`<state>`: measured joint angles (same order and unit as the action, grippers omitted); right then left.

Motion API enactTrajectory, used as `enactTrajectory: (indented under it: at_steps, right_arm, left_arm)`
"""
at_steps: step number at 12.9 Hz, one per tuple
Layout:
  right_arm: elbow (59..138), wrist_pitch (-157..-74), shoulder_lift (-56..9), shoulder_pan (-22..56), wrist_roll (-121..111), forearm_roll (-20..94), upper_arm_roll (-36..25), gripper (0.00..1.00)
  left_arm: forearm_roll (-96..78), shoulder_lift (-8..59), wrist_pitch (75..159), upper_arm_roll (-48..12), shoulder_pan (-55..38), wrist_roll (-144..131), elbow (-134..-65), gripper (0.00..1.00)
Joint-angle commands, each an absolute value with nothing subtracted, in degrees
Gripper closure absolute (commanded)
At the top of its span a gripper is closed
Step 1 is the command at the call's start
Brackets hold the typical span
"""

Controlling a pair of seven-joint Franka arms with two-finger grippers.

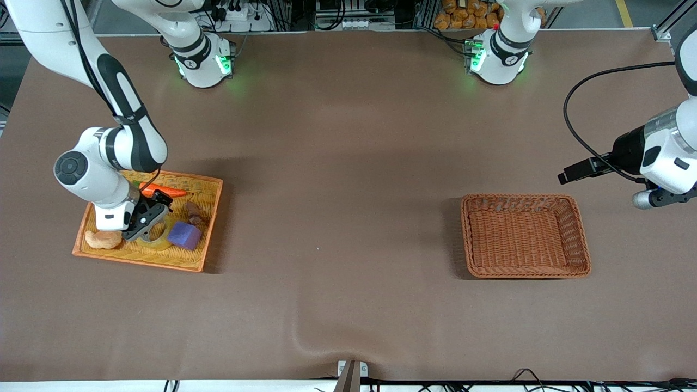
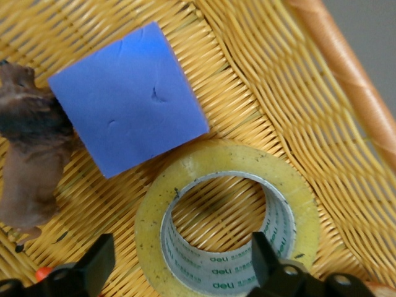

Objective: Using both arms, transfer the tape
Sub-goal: 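Lower the right gripper and grasp the yellow tape roll, then lift the tape and carry it toward the table middle with the right gripper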

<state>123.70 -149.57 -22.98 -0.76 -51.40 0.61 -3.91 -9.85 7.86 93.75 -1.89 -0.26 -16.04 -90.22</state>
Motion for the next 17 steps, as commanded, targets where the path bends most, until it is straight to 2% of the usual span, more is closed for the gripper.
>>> enactTrajectory:
  at_steps: [1, 5, 6, 9, 12, 13, 15, 17]
  right_arm:
    - [123.9, -149.9, -22.9, -2.1, -51.3, 0.4, -3.5, 0.46]
    - [124.5, -149.4, -22.9, -3.0, -51.0, 1.0, -3.4, 0.94]
    - [124.3, -148.3, -22.5, -3.0, -50.9, 1.0, -3.3, 1.00]
    - [121.9, -137.0, -18.1, -1.4, -45.5, 2.2, -3.2, 1.00]
    - [110.2, -115.6, -14.5, 4.1, -36.8, 2.4, -3.1, 1.00]
    - [107.5, -112.3, -14.5, 8.0, -30.2, 2.8, -2.9, 1.00]
    - [103.4, -112.1, -15.5, 17.7, -12.9, 4.6, -2.9, 1.00]
    - [95.1, -112.3, -21.3, 26.2, 4.0, 4.8, -3.0, 1.00]
  left_arm:
    - [-10.4, 7.9, 94.3, -1.9, -0.5, -17.4, -90.4, 0.00]
    - [-10.4, 8.3, 94.3, -1.8, -0.5, -17.4, -90.4, 0.00]
    - [-10.4, 8.3, 94.3, -1.9, -0.5, -17.4, -90.4, 0.00]
    - [-10.4, 8.3, 94.3, -1.8, -0.6, -17.4, -90.4, 0.00]
    - [-10.4, 8.6, 94.3, -1.8, -0.6, -17.4, -90.4, 0.00]
    - [-10.4, 8.6, 94.3, -1.8, -0.6, -17.4, -90.4, 0.00]
    - [-10.4, 8.6, 94.3, -1.9, -0.6, -17.4, -90.4, 0.00]
    - [-10.4, 8.6, 94.3, -1.9, -0.6, -17.4, -90.4, 0.00]
